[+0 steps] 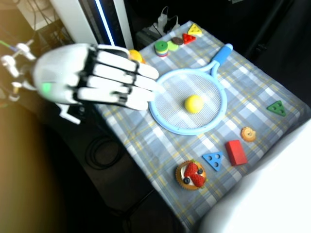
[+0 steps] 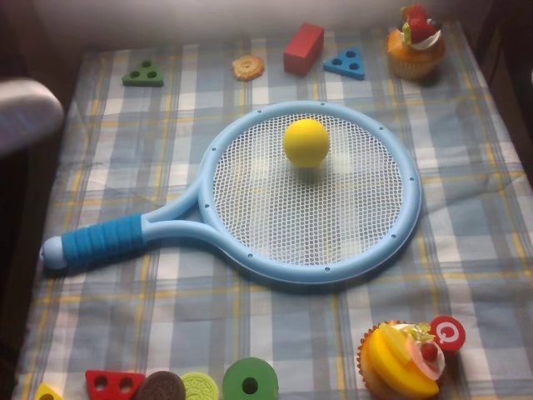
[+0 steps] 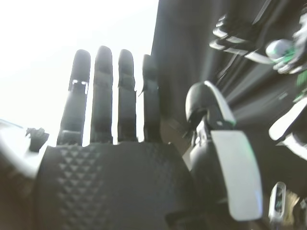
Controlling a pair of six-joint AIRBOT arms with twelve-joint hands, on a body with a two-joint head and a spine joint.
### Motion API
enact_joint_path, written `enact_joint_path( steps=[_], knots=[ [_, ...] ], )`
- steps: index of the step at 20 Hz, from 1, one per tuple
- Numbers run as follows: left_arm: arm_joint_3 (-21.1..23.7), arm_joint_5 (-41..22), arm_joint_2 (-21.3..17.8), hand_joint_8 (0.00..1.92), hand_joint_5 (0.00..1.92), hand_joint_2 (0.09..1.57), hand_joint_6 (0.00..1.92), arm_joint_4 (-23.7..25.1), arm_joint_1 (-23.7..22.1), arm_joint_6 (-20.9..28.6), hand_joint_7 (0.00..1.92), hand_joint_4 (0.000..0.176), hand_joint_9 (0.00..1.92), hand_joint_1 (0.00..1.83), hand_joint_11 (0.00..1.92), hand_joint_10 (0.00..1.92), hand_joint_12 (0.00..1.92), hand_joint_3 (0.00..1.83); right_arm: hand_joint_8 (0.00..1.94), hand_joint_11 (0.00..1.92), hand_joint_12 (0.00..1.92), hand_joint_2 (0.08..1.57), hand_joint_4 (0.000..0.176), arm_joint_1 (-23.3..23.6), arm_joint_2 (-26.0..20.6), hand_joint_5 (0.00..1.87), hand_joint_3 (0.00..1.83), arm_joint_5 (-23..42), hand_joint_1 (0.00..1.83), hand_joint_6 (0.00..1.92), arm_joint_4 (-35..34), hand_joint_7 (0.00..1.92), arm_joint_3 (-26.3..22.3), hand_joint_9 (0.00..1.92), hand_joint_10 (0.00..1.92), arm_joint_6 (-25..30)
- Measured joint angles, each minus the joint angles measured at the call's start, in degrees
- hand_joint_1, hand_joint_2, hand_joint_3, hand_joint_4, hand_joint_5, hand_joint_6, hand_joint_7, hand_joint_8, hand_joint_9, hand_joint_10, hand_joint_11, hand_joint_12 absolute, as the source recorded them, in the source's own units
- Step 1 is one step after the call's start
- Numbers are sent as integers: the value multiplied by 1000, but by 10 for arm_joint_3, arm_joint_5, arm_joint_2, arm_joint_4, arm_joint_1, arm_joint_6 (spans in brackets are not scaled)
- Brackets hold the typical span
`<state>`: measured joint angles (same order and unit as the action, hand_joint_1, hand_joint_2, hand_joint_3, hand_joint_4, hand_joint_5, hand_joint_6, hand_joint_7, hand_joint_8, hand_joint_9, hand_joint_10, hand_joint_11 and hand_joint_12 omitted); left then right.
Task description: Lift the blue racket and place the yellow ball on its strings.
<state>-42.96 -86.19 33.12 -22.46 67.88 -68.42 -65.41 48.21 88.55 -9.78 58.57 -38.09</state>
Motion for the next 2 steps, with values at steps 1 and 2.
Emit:
enact_joint_path(
  steps=[1,2],
  knots=[
    [-58,-52,42,0,49,826,18,12,0,153,0,151,0,704,115,0,72,11,0,143,376,1294,117,-10,-3,59,0,39,588,0,-19,189,-14,332,0,0],
    [-68,-59,50,0,49,826,18,12,0,176,0,151,0,704,115,0,72,11,0,143,376,1294,117,-8,-5,59,0,42,588,0,-19,189,-15,332,0,0]
  ],
)
